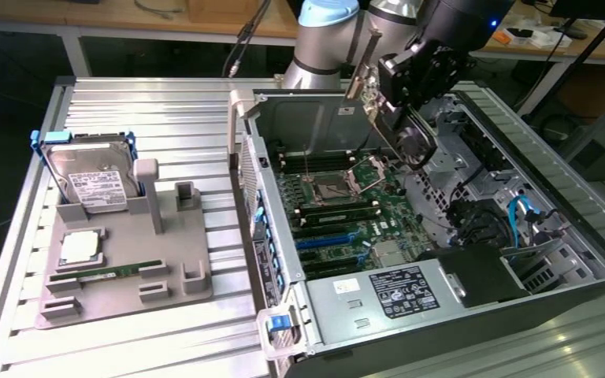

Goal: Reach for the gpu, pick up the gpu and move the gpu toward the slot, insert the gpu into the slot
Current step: 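Insert the gpu into the slot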

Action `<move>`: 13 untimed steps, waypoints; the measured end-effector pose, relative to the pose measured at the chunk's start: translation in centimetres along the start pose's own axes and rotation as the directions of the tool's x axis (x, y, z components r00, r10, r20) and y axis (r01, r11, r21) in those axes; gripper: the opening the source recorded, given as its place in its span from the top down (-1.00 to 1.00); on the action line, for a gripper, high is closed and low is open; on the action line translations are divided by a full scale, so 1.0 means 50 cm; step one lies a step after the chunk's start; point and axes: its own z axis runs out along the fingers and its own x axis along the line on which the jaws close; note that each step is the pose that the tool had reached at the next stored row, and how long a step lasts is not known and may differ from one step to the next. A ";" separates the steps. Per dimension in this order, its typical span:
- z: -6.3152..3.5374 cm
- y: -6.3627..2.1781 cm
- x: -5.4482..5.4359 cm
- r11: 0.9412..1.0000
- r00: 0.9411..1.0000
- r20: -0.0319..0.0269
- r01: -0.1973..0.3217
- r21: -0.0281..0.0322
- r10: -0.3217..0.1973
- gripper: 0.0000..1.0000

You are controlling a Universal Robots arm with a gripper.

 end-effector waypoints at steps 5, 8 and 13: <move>0.001 0.000 0.000 0.993 0.993 -0.010 0.117 0.001 -0.117 0.45; 0.002 0.000 0.000 0.979 0.978 -0.017 0.206 0.000 -0.206 0.45; 0.005 -0.001 0.000 0.938 0.938 -0.029 0.346 -0.002 -0.346 0.45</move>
